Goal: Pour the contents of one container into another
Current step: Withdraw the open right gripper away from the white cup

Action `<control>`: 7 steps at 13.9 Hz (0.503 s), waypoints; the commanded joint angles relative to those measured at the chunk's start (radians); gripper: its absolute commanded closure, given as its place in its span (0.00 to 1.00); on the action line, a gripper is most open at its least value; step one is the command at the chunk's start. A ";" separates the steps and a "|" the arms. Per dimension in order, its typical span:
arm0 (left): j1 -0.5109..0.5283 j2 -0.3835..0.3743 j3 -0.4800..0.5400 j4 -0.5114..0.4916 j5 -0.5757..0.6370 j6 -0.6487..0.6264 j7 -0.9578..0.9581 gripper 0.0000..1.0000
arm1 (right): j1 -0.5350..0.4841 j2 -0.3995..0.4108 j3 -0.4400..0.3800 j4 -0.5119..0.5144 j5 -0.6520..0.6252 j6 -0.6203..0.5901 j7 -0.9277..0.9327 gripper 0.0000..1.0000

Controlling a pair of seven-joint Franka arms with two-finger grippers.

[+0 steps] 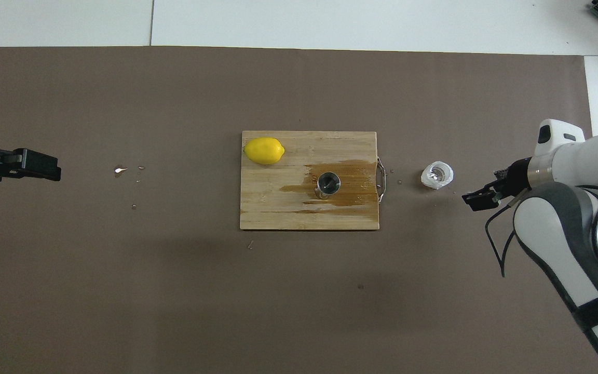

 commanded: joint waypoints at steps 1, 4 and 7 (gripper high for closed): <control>0.000 -0.018 0.003 -0.010 0.015 -0.011 0.012 0.00 | 0.044 -0.023 0.010 0.003 -0.058 -0.054 0.320 0.00; 0.000 -0.018 0.003 -0.010 0.015 -0.011 0.012 0.00 | 0.096 -0.036 0.013 0.030 -0.173 -0.122 0.604 0.00; 0.000 -0.018 0.003 -0.010 0.015 -0.011 0.011 0.00 | 0.080 -0.043 0.006 0.185 -0.181 -0.320 0.634 0.00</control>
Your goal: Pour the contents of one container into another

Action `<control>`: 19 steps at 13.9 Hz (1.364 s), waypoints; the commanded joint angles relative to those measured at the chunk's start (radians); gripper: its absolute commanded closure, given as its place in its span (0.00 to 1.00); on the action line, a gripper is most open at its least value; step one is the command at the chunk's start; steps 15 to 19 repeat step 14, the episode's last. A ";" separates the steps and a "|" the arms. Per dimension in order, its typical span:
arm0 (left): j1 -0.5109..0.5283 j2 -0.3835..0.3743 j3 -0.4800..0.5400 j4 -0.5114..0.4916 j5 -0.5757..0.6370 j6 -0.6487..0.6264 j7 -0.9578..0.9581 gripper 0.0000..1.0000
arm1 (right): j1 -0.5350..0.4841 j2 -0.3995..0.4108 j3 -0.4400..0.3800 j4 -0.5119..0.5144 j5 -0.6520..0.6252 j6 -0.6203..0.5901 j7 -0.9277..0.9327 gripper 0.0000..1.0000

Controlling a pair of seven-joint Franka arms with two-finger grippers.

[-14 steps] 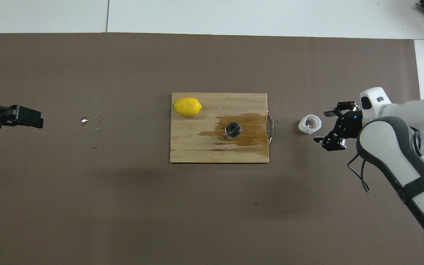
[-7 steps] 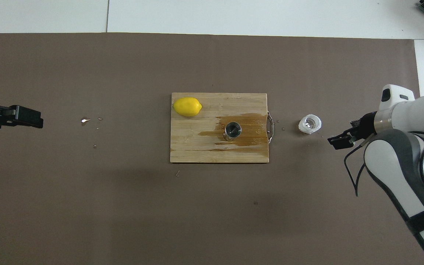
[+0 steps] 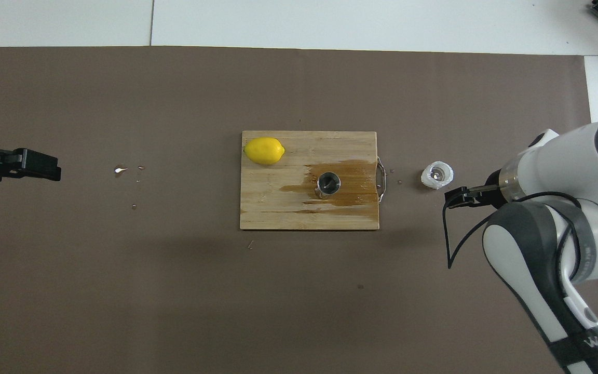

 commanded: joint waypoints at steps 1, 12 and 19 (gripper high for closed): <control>0.000 -0.018 0.003 -0.010 0.015 -0.011 0.012 0.00 | -0.036 -0.018 -0.009 0.141 -0.002 -0.155 0.021 0.00; 0.000 -0.018 0.003 -0.010 0.015 -0.011 0.012 0.00 | -0.088 -0.040 -0.031 0.329 0.018 -0.365 0.026 0.00; 0.000 -0.018 0.003 -0.010 0.015 -0.011 0.011 0.00 | -0.088 -0.040 -0.032 0.329 0.030 -0.365 0.026 0.00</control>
